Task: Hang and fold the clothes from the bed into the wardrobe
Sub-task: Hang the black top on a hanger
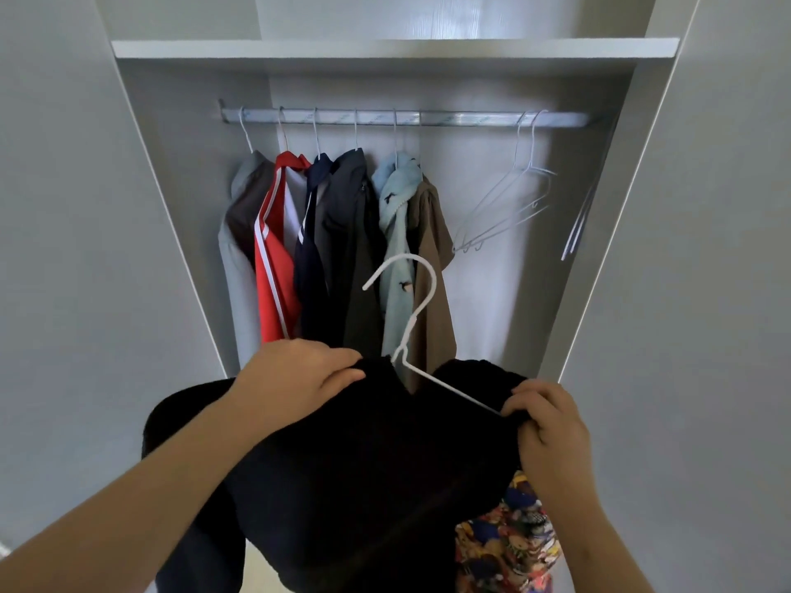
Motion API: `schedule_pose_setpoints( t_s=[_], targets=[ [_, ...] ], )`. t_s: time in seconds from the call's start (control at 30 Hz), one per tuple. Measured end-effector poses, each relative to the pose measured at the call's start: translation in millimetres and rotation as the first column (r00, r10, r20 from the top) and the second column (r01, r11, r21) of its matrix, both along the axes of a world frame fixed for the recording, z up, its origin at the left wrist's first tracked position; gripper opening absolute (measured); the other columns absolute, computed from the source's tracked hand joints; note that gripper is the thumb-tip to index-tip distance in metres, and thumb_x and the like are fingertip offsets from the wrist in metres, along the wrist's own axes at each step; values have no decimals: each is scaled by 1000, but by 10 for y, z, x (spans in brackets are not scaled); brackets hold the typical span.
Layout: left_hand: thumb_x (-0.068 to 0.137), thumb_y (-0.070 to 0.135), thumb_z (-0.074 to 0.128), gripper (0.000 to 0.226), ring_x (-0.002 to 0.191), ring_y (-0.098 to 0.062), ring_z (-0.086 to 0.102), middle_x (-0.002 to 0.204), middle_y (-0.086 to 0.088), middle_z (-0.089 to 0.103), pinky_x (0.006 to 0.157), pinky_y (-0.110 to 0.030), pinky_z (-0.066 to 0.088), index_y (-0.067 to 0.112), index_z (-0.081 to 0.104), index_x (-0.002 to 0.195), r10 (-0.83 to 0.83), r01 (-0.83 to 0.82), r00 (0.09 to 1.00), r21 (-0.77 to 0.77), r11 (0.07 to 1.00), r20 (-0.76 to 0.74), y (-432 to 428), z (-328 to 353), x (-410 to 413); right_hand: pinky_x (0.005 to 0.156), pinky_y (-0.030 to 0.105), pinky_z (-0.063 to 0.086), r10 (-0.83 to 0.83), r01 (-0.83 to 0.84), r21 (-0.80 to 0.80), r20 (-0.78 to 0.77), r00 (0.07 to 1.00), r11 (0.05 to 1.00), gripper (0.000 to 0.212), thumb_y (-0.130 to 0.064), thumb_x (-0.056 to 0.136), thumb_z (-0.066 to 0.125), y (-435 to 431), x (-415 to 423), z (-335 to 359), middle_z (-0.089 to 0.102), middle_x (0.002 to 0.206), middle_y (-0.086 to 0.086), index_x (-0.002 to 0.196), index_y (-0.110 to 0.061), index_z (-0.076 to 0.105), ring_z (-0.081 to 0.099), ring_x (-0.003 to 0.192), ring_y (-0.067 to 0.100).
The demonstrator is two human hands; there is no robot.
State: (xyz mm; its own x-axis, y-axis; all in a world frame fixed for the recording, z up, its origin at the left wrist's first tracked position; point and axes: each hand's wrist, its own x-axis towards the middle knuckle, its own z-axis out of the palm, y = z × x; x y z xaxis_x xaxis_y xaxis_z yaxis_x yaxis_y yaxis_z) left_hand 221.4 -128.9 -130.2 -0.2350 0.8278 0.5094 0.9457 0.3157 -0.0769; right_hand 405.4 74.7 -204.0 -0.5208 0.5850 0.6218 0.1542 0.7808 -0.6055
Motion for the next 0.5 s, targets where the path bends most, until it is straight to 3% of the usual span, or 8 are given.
schedule_pose_setpoints(
  t_s=[0.13, 0.27, 0.33, 0.4, 0.43, 0.5],
  targets=[
    [92, 48, 42, 31, 85, -13, 63, 91, 7, 68, 73, -34, 52, 31, 62, 107, 225, -205, 948, -111, 973, 227, 227, -232, 110, 83, 6, 36, 244, -244, 125, 11, 970, 962, 31, 14, 67, 45, -282, -116, 184, 56, 89, -2, 66, -8, 67, 50, 87, 9],
    [89, 42, 54, 21, 84, -3, 62, 93, 15, 70, 73, -27, 51, 38, 65, 107, 170, -174, 896, -28, 984, 409, 240, -300, 164, 82, 6, 38, 514, -532, 91, 163, 842, 842, 29, -7, 74, 45, -503, -133, 233, 60, 94, -4, 85, -15, 71, 49, 90, 3],
    [87, 38, 60, 20, 79, 5, 59, 90, 20, 70, 71, -20, 49, 37, 69, 105, 97, -133, 886, 49, 990, 453, 179, -284, 170, 89, 1, 34, 506, -517, 27, 167, 846, 855, 38, -6, 78, 58, -433, -78, 231, 49, 112, -14, 108, -28, 64, 45, 102, -3],
    [83, 32, 66, 21, 84, 12, 57, 89, 29, 67, 72, -7, 45, 32, 71, 103, 41, -137, 867, 158, 978, 497, 108, -248, 155, 94, -4, 24, 409, -413, 7, 115, 905, 911, 67, -4, 75, 69, -303, -26, 227, 37, 125, -16, 125, -40, 44, 35, 113, -9],
    [81, 30, 68, 21, 85, 17, 55, 86, 36, 63, 75, -2, 42, 30, 72, 102, 22, -154, 852, 209, 966, 524, 85, -222, 150, 93, -5, 23, 313, -313, -18, 90, 945, 950, 75, -4, 74, 72, -226, -10, 233, 36, 127, -14, 131, -38, 39, 32, 115, -9],
    [80, 29, 69, 20, 83, 24, 53, 77, 48, 56, 77, 2, 40, 30, 73, 100, -2, -177, 828, 265, 948, 561, 68, -169, 155, 89, 1, 29, 94, -78, -129, 126, 988, 989, 69, -10, 77, 72, -75, 12, 275, 42, 128, -8, 137, -26, 41, 41, 112, 1]
  ],
)
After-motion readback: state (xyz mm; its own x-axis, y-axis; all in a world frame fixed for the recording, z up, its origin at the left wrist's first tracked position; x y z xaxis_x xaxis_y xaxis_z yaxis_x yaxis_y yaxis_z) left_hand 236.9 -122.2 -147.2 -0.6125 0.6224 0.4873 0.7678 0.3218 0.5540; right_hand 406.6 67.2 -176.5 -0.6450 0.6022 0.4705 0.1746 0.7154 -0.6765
